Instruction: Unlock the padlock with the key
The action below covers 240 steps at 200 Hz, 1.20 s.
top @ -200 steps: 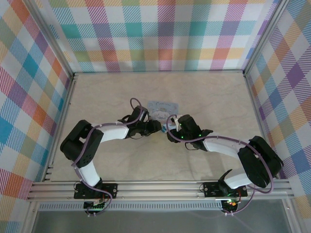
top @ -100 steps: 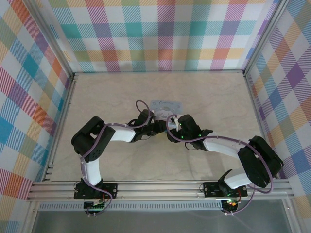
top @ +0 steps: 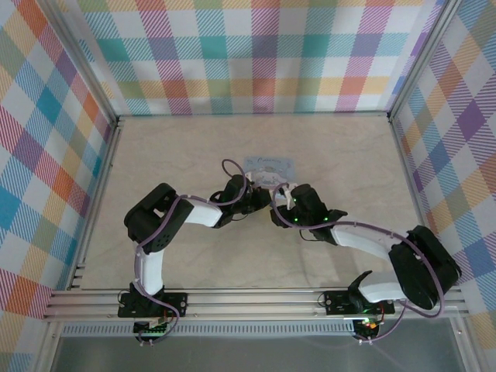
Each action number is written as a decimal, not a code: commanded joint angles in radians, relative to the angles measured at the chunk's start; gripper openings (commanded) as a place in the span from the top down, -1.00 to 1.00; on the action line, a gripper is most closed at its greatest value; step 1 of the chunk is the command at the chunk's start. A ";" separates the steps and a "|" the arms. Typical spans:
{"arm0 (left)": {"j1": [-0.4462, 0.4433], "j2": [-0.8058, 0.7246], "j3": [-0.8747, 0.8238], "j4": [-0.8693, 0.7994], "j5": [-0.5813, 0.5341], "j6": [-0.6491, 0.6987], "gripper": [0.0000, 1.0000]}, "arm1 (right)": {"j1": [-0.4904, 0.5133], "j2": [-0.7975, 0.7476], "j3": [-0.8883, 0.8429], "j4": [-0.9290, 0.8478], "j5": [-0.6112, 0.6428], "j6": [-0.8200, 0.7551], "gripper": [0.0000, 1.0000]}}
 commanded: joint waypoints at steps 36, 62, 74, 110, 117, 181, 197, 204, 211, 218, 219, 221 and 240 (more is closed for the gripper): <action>-0.007 -0.065 -0.013 -0.218 -0.010 0.032 0.42 | -0.050 -0.065 -0.039 0.017 -0.033 0.033 0.16; -0.005 -0.129 -0.038 -0.251 -0.025 0.042 0.40 | -0.050 -0.071 -0.044 0.013 -0.037 0.036 0.16; -0.002 -0.168 -0.050 -0.273 -0.034 0.050 0.39 | -0.050 -0.070 -0.044 0.010 -0.039 0.038 0.16; 0.020 -0.297 -0.090 -0.335 -0.064 0.085 0.32 | -0.047 -0.064 -0.036 -0.007 -0.043 0.035 0.17; 0.024 -0.321 -0.094 -0.350 -0.070 0.096 0.31 | -0.045 -0.061 -0.035 -0.008 -0.041 0.036 0.17; 0.110 -0.451 -0.052 -0.527 -0.137 0.187 0.10 | 0.030 0.021 0.017 -0.025 0.020 0.070 0.18; 0.139 -0.442 -0.034 -0.541 -0.135 0.192 0.07 | 0.067 0.061 0.047 -0.036 0.072 0.094 0.17; 0.150 -0.434 -0.026 -0.541 -0.132 0.195 0.06 | 0.081 0.081 0.065 -0.044 0.091 0.105 0.17; 0.161 -0.423 -0.013 -0.547 -0.130 0.198 0.05 | 0.095 0.102 0.084 -0.057 0.119 0.121 0.17; 0.170 -0.410 0.001 -0.550 -0.127 0.201 0.05 | 0.108 0.124 0.108 -0.076 0.151 0.139 0.16; 0.172 -0.407 0.002 -0.551 -0.126 0.201 0.05 | 0.110 0.128 0.112 -0.079 0.153 0.142 0.16; 0.174 -0.403 0.006 -0.553 -0.126 0.201 0.05 | 0.113 0.133 0.119 -0.083 0.158 0.146 0.16; 0.193 -0.363 0.035 -0.557 -0.114 0.199 0.05 | 0.138 0.191 0.190 -0.140 0.217 0.191 0.15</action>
